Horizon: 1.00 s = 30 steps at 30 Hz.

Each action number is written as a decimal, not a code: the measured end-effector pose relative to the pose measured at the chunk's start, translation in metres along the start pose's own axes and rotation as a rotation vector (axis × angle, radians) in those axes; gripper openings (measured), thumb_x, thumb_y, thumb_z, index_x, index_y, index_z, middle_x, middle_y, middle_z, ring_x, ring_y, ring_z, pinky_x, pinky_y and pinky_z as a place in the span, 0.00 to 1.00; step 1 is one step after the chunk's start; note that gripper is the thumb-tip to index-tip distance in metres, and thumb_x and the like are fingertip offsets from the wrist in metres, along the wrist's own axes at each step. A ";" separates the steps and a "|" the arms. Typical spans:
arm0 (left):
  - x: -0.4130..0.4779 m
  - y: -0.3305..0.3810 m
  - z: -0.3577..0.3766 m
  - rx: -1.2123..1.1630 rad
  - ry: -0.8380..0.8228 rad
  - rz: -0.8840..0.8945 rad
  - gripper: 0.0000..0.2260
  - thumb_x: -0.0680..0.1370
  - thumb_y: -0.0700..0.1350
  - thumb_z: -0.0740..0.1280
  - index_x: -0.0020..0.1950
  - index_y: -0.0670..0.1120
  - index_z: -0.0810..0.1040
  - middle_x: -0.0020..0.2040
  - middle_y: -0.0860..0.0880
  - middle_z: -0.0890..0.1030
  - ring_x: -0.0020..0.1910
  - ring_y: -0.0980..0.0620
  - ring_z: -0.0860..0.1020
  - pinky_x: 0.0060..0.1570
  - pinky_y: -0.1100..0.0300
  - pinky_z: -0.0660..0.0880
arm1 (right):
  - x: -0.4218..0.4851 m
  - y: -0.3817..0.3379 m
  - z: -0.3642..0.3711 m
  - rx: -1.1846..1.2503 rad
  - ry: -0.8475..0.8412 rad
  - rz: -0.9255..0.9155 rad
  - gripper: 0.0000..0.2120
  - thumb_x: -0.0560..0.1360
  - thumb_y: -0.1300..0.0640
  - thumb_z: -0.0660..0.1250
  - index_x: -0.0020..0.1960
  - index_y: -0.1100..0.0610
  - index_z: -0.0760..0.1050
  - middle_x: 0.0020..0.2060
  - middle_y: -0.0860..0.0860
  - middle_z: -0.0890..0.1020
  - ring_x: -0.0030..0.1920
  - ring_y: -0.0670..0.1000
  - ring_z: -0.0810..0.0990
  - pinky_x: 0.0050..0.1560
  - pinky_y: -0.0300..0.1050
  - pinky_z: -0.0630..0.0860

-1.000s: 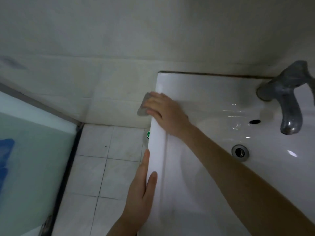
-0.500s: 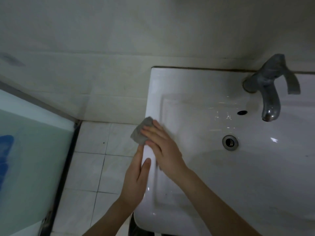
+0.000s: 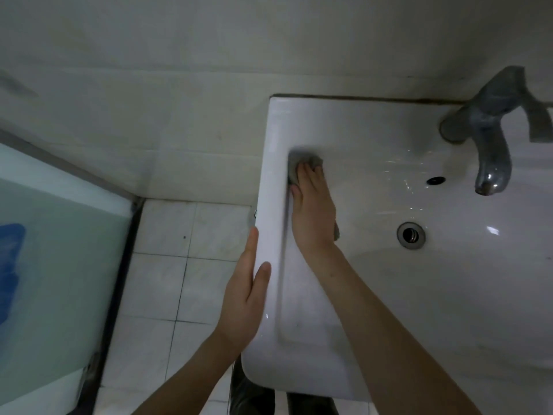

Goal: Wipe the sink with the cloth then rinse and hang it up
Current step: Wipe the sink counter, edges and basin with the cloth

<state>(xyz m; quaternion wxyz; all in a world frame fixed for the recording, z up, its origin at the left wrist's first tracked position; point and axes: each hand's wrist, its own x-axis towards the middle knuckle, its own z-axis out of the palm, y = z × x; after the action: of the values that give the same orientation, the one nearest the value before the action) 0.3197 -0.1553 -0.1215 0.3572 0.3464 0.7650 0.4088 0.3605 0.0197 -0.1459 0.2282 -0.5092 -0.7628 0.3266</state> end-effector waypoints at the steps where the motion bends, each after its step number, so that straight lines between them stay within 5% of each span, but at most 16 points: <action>1: 0.000 0.000 0.000 -0.007 -0.002 -0.002 0.25 0.83 0.50 0.54 0.75 0.69 0.48 0.62 0.23 0.65 0.61 0.22 0.65 0.60 0.32 0.66 | -0.003 0.005 -0.004 0.010 -0.044 -0.038 0.21 0.81 0.60 0.56 0.74 0.61 0.62 0.74 0.55 0.64 0.76 0.51 0.57 0.73 0.35 0.50; 6: -0.002 -0.002 0.001 0.015 -0.019 -0.005 0.24 0.83 0.51 0.54 0.76 0.67 0.49 0.68 0.28 0.65 0.66 0.28 0.65 0.64 0.35 0.65 | -0.058 0.021 -0.028 0.080 -0.182 -0.168 0.22 0.81 0.64 0.57 0.74 0.58 0.62 0.75 0.48 0.58 0.76 0.44 0.53 0.74 0.36 0.52; 9: -0.004 0.005 -0.001 0.018 -0.013 0.045 0.25 0.83 0.47 0.55 0.78 0.57 0.49 0.78 0.59 0.57 0.76 0.58 0.60 0.74 0.56 0.58 | -0.108 0.034 -0.047 0.275 -0.304 -0.086 0.20 0.81 0.64 0.58 0.71 0.55 0.67 0.73 0.47 0.65 0.74 0.43 0.61 0.74 0.37 0.56; 13: -0.003 0.007 0.001 0.002 -0.005 0.003 0.26 0.82 0.47 0.54 0.79 0.53 0.50 0.75 0.67 0.54 0.75 0.69 0.54 0.70 0.76 0.53 | -0.135 0.053 -0.094 0.405 -0.473 0.095 0.17 0.79 0.64 0.61 0.64 0.49 0.75 0.63 0.44 0.78 0.64 0.37 0.73 0.67 0.33 0.66; 15: -0.003 0.008 0.001 -0.017 0.003 -0.011 0.26 0.82 0.47 0.55 0.79 0.52 0.51 0.75 0.69 0.54 0.74 0.71 0.54 0.67 0.79 0.52 | -0.128 0.061 -0.117 0.488 -0.419 0.274 0.15 0.79 0.65 0.62 0.55 0.47 0.79 0.50 0.48 0.83 0.46 0.40 0.81 0.49 0.33 0.75; 17: -0.004 0.008 0.002 -0.009 0.018 -0.016 0.26 0.82 0.47 0.55 0.79 0.53 0.52 0.74 0.71 0.55 0.73 0.73 0.54 0.65 0.81 0.53 | -0.108 0.076 -0.132 0.667 -0.229 0.562 0.11 0.80 0.63 0.61 0.51 0.52 0.79 0.44 0.57 0.79 0.35 0.52 0.77 0.34 0.40 0.77; 20: -0.003 0.006 0.004 0.021 0.045 -0.013 0.25 0.82 0.43 0.56 0.78 0.56 0.54 0.72 0.74 0.55 0.71 0.74 0.55 0.63 0.83 0.53 | -0.061 0.109 -0.137 0.803 0.157 0.786 0.08 0.81 0.60 0.59 0.53 0.55 0.77 0.47 0.57 0.79 0.41 0.55 0.79 0.38 0.46 0.79; 23: -0.003 0.004 0.004 0.036 0.063 0.008 0.24 0.82 0.41 0.56 0.75 0.59 0.55 0.70 0.77 0.54 0.71 0.76 0.55 0.64 0.83 0.53 | -0.014 0.130 -0.107 0.619 0.411 0.795 0.11 0.81 0.59 0.56 0.60 0.55 0.74 0.47 0.53 0.80 0.44 0.50 0.82 0.40 0.33 0.77; 25: -0.001 0.003 0.005 0.027 0.084 0.009 0.24 0.82 0.41 0.57 0.74 0.61 0.55 0.72 0.74 0.57 0.70 0.76 0.55 0.63 0.83 0.53 | 0.004 0.127 -0.073 0.524 0.421 0.804 0.19 0.81 0.59 0.56 0.72 0.56 0.66 0.60 0.58 0.79 0.58 0.58 0.78 0.52 0.37 0.71; 27: -0.001 0.002 0.005 0.027 0.090 0.013 0.23 0.83 0.42 0.58 0.74 0.59 0.56 0.73 0.69 0.58 0.71 0.75 0.56 0.64 0.83 0.54 | 0.005 0.108 -0.036 0.417 0.346 0.801 0.24 0.80 0.61 0.57 0.75 0.58 0.59 0.63 0.60 0.76 0.60 0.60 0.76 0.52 0.41 0.66; 30: -0.002 0.002 0.004 0.063 0.074 -0.001 0.24 0.83 0.42 0.57 0.76 0.57 0.54 0.74 0.66 0.57 0.71 0.75 0.55 0.64 0.83 0.53 | -0.024 0.074 -0.005 0.415 0.151 0.667 0.27 0.79 0.62 0.57 0.76 0.50 0.59 0.41 0.57 0.77 0.41 0.56 0.75 0.40 0.44 0.66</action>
<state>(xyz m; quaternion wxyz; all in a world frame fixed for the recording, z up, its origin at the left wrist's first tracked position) 0.3244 -0.1543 -0.1208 0.3176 0.3418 0.7905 0.3968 0.4190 0.0185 -0.1971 0.2630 -0.6947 -0.4547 0.4914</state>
